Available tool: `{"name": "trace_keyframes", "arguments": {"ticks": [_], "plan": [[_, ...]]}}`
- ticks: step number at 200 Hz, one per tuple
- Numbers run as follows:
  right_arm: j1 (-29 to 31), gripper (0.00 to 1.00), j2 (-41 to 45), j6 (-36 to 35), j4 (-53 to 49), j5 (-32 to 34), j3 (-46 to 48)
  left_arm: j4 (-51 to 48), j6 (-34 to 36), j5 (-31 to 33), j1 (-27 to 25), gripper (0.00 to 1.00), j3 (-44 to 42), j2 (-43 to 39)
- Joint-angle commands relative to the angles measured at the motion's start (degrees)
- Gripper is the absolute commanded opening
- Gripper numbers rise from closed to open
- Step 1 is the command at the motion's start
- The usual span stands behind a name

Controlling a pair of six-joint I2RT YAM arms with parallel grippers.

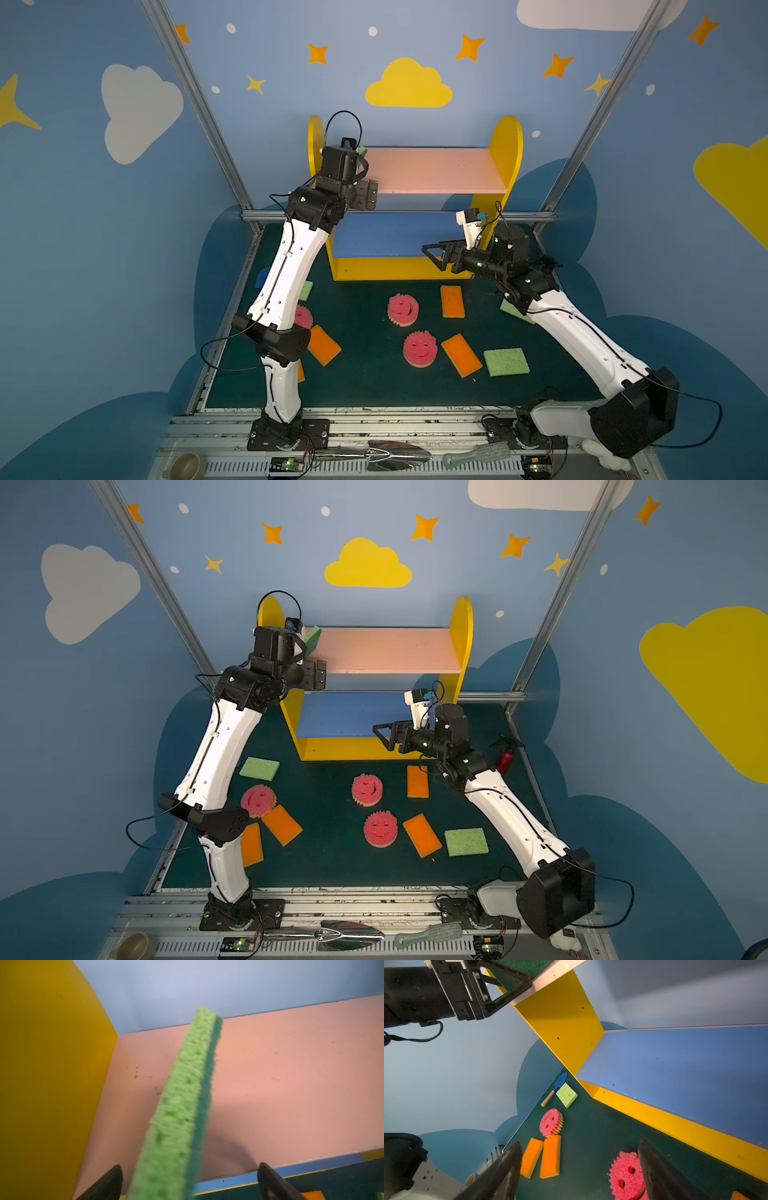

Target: Place and organize the cleaning sponges onto the shelf

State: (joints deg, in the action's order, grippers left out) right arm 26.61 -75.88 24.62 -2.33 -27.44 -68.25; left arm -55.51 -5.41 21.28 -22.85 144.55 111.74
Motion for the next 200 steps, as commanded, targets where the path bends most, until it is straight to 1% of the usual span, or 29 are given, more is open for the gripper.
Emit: {"name": "trace_keyframes", "arguments": {"ticks": [1, 43, 78, 118, 158, 175, 200], "plan": [[-0.3, 0.87, -0.7, 0.1, 1.4, -0.9, 0.0, 2.2, 0.0, 0.3, 0.3, 0.99, 0.6, -0.7], [-0.3, 0.86, -1.2, 0.6, 1.9, -1.6, 0.1, 2.6, 0.7, 1.0, 0.2, 0.99, 0.6, -0.7], [-0.4, 0.86, -1.4, 0.9, 2.2, -1.8, 0.1, 3.0, 1.1, 1.1, 0.0, 0.95, 0.6, -0.4], [-0.4, 0.86, -1.2, 0.7, 2.0, -1.8, 0.2, 3.5, 0.6, -1.3, -0.2, 0.95, 0.6, 0.4], [-0.6, 0.86, -1.0, 0.8, 2.0, -1.8, 0.3, 3.2, 0.2, -2.2, -0.2, 0.95, 0.6, 1.3], [-0.6, 0.86, -1.0, 0.8, 1.9, -1.8, 0.2, 3.1, 0.0, -2.6, -0.1, 0.93, 0.6, 1.6], [-0.8, 0.86, -0.9, 1.1, 2.1, -2.1, 0.4, 3.1, -0.1, -2.8, 0.0, 0.86, 0.6, 2.1]]}}
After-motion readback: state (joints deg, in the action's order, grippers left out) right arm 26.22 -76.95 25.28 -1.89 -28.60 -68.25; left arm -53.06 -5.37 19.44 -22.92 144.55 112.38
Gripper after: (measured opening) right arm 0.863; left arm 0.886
